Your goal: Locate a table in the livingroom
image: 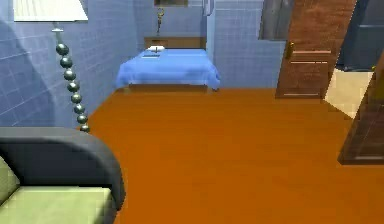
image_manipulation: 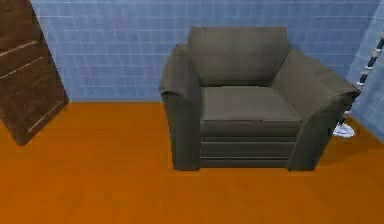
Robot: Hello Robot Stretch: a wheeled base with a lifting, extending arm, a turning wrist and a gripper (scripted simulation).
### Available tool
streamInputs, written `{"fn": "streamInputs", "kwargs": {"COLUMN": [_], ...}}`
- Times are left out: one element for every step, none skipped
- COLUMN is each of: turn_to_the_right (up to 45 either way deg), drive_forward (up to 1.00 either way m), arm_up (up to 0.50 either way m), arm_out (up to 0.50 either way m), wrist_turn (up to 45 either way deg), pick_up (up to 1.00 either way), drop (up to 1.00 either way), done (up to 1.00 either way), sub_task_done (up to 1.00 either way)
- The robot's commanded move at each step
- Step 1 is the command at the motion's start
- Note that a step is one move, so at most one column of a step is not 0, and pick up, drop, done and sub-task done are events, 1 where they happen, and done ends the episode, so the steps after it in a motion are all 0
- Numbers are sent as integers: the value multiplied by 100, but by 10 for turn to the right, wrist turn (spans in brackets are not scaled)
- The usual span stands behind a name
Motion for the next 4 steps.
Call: {"fn": "streamInputs", "kwargs": {"turn_to_the_right": [240,0,0,60], "drive_forward": [0,100,100,0], "arm_up": [0,0,0,0], "arm_out": [0,0,0,0], "wrist_turn": [0,0,0,0], "pick_up": [0,0,0,0], "drop": [0,0,0,0], "done": [0,0,0,0], "sub_task_done": [0,0,0,0]}}
